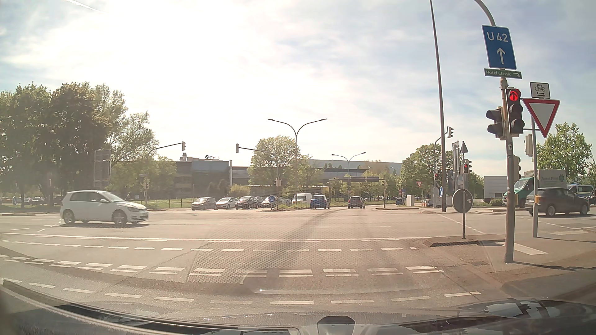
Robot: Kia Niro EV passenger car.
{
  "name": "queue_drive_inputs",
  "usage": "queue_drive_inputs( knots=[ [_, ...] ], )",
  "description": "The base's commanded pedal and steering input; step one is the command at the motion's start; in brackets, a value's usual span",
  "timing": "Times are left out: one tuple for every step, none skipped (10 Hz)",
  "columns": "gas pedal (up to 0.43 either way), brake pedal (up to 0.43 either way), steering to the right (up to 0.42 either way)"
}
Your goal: Follow the waypoints while adhering to traffic rules and regulations
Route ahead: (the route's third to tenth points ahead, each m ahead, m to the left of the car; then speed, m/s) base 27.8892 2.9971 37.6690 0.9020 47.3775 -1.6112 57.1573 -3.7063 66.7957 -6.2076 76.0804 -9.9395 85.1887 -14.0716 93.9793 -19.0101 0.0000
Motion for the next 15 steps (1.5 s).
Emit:
queue_drive_inputs(
  knots=[
    [0.000, 0.256, 0.013],
    [0.000, 0.250, 0.013],
    [0.000, 0.256, 0.012],
    [0.000, 0.256, 0.013],
    [0.000, 0.256, 0.013],
    [0.000, 0.256, 0.012],
    [0.000, 0.256, 0.012],
    [0.000, 0.250, 0.013],
    [0.000, 0.256, 0.012],
    [0.000, 0.256, 0.013],
    [0.000, 0.256, 0.013],
    [0.000, 0.256, 0.013],
    [0.000, 0.250, 0.013],
    [0.000, 0.256, 0.013],
    [0.000, 0.256, 0.012]
  ],
)
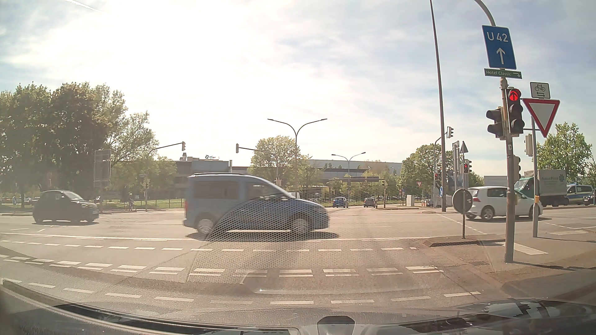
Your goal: Follow the waypoints while adhering to traffic rules and regulations
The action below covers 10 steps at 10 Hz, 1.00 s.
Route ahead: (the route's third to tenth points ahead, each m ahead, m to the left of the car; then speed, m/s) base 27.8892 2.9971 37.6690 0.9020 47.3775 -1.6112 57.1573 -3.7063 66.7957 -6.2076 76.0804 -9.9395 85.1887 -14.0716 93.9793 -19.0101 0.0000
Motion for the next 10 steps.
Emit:
queue_drive_inputs(
  knots=[
    [0.000, 0.256, 0.012],
    [0.000, 0.256, 0.012],
    [0.000, 0.256, 0.013],
    [0.000, 0.256, 0.013],
    [0.000, 0.250, 0.013],
    [0.000, 0.256, 0.013],
    [0.000, 0.250, 0.013],
    [0.000, 0.250, 0.013],
    [0.000, 0.250, 0.013],
    [0.000, 0.256, 0.012]
  ],
)
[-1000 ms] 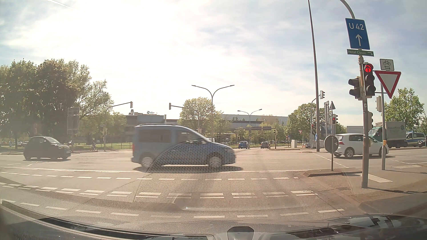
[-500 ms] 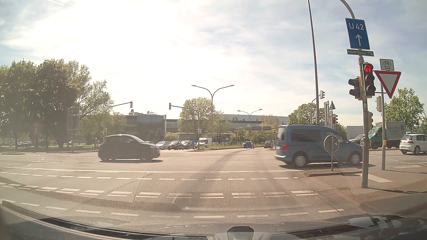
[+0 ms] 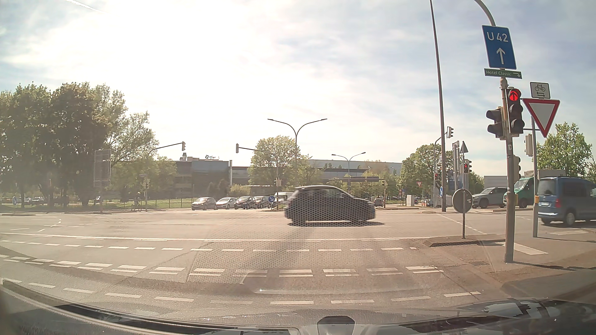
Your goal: Follow the waypoints while adhering to traffic rules and regulations
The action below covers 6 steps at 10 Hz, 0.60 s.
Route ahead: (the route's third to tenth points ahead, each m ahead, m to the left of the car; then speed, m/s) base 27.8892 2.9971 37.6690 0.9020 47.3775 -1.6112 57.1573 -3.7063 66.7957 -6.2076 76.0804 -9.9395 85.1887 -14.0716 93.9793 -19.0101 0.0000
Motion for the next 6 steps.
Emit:
queue_drive_inputs(
  knots=[
    [0.000, 0.256, 0.013],
    [0.000, 0.250, 0.013],
    [0.000, 0.256, 0.013],
    [0.000, 0.250, 0.013],
    [0.000, 0.256, 0.013],
    [0.000, 0.250, 0.013]
  ],
)
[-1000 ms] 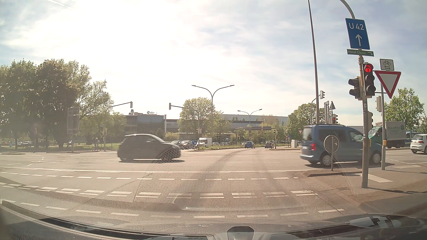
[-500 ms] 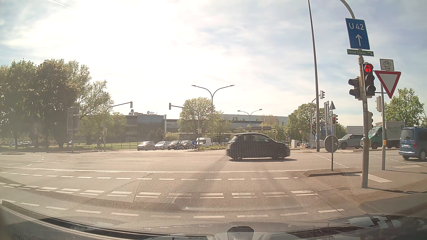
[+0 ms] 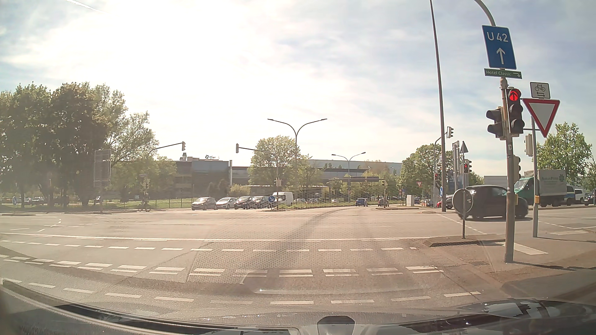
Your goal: Follow the waypoints while adhering to traffic rules and regulations
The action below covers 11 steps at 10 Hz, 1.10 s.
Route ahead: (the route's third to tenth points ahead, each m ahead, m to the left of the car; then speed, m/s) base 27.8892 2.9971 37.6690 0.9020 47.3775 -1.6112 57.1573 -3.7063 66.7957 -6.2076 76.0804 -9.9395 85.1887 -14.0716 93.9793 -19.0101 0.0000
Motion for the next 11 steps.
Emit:
queue_drive_inputs(
  knots=[
    [0.000, 0.256, 0.013],
    [0.000, 0.256, 0.013],
    [0.000, 0.256, 0.012],
    [0.000, 0.256, 0.013],
    [0.000, 0.256, 0.013],
    [0.000, 0.250, 0.013],
    [0.000, 0.256, 0.012],
    [0.000, 0.256, 0.013],
    [0.000, 0.256, 0.013],
    [0.000, 0.256, 0.013],
    [0.000, 0.256, 0.012]
  ],
)
